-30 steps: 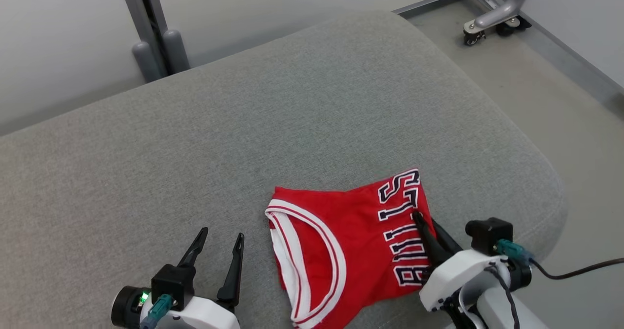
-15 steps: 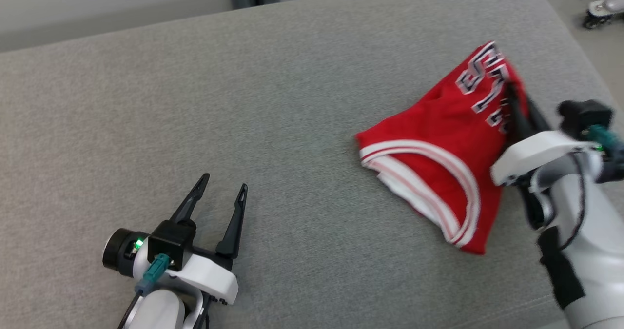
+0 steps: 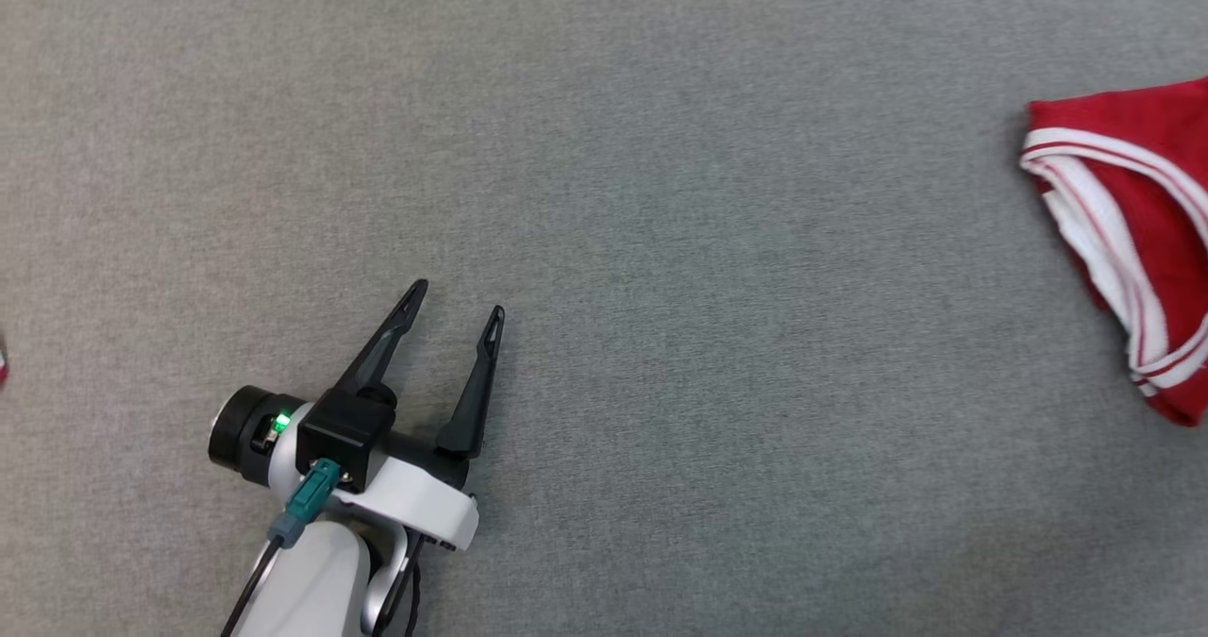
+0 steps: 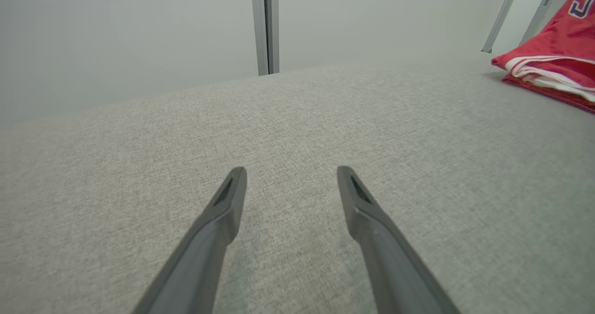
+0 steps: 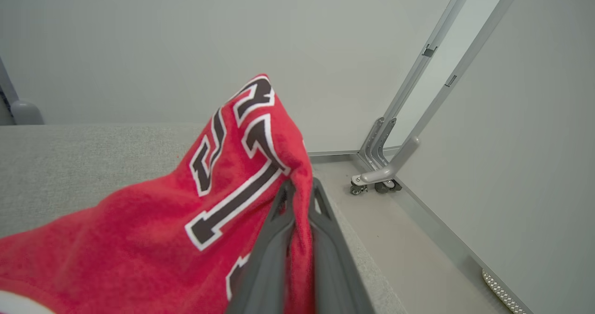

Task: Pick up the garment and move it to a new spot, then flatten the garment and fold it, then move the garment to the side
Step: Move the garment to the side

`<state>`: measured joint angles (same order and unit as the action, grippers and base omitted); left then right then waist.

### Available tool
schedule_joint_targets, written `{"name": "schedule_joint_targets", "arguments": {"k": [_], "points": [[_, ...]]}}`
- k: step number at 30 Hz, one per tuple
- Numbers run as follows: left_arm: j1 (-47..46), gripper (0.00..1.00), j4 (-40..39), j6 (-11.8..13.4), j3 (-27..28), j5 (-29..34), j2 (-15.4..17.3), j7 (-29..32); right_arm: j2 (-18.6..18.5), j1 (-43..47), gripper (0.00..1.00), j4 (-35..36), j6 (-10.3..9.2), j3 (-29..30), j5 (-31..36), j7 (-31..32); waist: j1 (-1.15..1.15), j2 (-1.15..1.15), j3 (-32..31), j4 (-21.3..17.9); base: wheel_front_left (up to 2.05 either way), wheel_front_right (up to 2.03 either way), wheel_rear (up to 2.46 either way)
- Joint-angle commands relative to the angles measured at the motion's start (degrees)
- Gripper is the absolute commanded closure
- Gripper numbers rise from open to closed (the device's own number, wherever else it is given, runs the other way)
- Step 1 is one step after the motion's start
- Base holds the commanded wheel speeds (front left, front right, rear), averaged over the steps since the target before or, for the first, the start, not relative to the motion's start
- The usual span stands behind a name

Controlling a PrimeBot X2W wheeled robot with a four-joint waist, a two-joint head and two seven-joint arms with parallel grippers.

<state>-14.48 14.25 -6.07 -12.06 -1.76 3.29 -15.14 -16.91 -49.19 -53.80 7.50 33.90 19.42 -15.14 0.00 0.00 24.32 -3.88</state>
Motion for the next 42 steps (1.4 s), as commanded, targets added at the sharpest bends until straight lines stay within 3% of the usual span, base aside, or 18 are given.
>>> {"name": "schedule_joint_targets", "arguments": {"k": [1,11,12,16,18,23,27,31,36,42], "points": [[-0.88,0.0,-0.22,-0.29,0.01,0.29,0.28,0.02,-0.8,-0.74,1.0,0.32,-0.02,0.71,0.55,0.01,0.0,0.0,0.5,0.51,0.0,0.0,0.0],[-1.56,0.0,-0.7,-0.17,0.67,0.51,0.2,0.02,-2.86,-2.64,1.0,0.57,-0.02,15.33,13.63,0.51,0.0,0.0,1.1,1.73,0.0,0.0,0.0],[-1.61,0.0,-0.64,-0.17,0.67,0.5,0.16,0.02,-2.83,-2.84,0.0,0.55,-0.02,16.92,14.68,0.44,0.0,0.0,1.03,1.79,0.0,0.0,0.0],[-1.48,0.0,-0.29,-0.04,0.76,0.24,0.1,0.02,-3.34,-4.46,0.0,0.84,-0.02,19.49,17.0,-0.08,0.0,0.0,0.46,1.92,0.0,0.0,0.0],[-1.28,0.0,-0.04,0.1,0.79,0.02,0.02,0.02,-3.21,-5.66,0.0,1.31,-0.02,17.99,17.22,-0.13,0.0,0.0,-0.03,1.85,0.0,0.0,0.0],[-0.47,0.0,0.52,0.75,1.27,-0.7,-0.11,0.02,-0.55,-6.67,0.0,3.43,-0.02,7.71,9.74,-0.08,0.0,0.0,-1.77,1.56,0.0,0.0,0.0],[0.49,0.0,1.19,1.86,2.18,-1.3,-0.16,0.02,3.21,-2.12,0.0,7.85,-0.02,-4.35,0.61,-0.08,0.0,0.0,-4.37,1.59,0.0,0.0,0.0],[2.22,0.0,2.15,2.51,2.71,-1.44,-0.19,0.01,7.83,4.91,0.0,14.58,-0.02,-12.75,-6.61,-0.08,0.0,0.0,-7.68,1.92,0.0,0.0,0.0],[4.47,0.0,3.35,3.76,4.04,-2.43,-0.24,0.01,11.97,14.5,0.0,20.22,-0.02,-19.51,-11.05,-0.08,0.0,0.0,-11.77,3.04,0.0,0.0,0.0],[6.71,0.0,4.59,4.99,5.83,-3.89,-0.27,0.02,13.53,24.12,0.0,23.99,-0.02,-24.68,-14.01,-0.1,0.0,0.0,-15.84,4.65,0.0,0.0,0.0]]}}
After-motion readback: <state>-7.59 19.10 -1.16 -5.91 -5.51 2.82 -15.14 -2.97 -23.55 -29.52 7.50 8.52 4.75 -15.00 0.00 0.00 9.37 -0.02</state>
